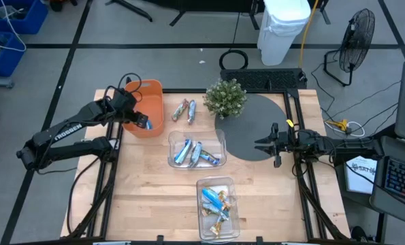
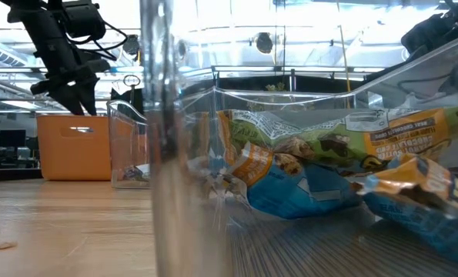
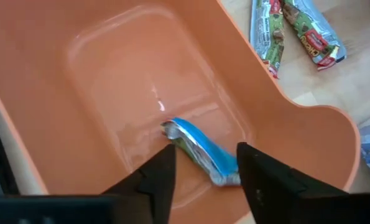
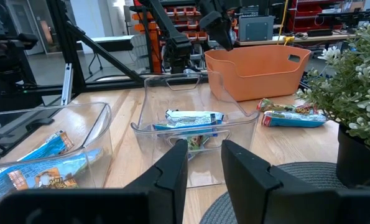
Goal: Pick and place Granola Bars by type
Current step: Put the red granola bar into the orange bin
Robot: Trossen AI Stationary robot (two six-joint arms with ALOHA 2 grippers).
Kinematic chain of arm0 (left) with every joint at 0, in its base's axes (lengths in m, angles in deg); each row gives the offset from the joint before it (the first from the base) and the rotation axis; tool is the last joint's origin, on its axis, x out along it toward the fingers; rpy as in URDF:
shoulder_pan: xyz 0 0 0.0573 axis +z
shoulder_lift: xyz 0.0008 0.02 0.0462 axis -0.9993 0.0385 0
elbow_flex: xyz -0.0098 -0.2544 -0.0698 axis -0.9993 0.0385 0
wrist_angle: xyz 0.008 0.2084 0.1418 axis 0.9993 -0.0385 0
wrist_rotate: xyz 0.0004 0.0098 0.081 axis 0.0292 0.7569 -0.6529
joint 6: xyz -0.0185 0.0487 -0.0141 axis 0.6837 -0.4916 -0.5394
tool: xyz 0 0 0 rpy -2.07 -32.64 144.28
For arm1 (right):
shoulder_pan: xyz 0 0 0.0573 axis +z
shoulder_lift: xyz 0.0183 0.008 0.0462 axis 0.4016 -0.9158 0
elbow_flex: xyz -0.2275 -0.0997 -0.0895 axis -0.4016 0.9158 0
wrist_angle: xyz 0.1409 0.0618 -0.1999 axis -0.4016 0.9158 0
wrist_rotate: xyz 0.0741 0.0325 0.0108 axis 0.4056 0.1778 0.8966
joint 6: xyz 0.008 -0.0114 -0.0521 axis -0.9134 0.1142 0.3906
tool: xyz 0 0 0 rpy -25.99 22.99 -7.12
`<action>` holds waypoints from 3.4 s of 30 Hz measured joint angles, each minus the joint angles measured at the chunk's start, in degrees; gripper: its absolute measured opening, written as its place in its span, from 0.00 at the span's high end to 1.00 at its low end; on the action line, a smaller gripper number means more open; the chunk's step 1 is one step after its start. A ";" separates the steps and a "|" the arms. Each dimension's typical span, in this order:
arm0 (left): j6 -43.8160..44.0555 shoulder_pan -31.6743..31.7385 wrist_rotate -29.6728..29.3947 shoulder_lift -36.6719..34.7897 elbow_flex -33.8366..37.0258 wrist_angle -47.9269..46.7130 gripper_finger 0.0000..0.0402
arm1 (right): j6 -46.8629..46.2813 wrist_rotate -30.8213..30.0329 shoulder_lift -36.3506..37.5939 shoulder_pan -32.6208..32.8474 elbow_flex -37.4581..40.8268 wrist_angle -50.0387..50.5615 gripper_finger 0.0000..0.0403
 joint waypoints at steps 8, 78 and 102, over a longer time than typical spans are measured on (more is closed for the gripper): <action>-1.28 -0.02 4.34 0.00 0.00 0.08 0.37 | 0.01 0.00 -0.01 0.00 0.02 -0.01 0.78; -16.49 -1.69 21.24 0.02 -0.04 23.20 0.33 | 0.02 0.00 -0.01 -0.01 0.00 -0.01 0.78; -19.75 1.48 44.38 -2.80 21.69 61.19 0.34 | 0.00 0.00 -0.01 -0.01 0.02 0.00 0.78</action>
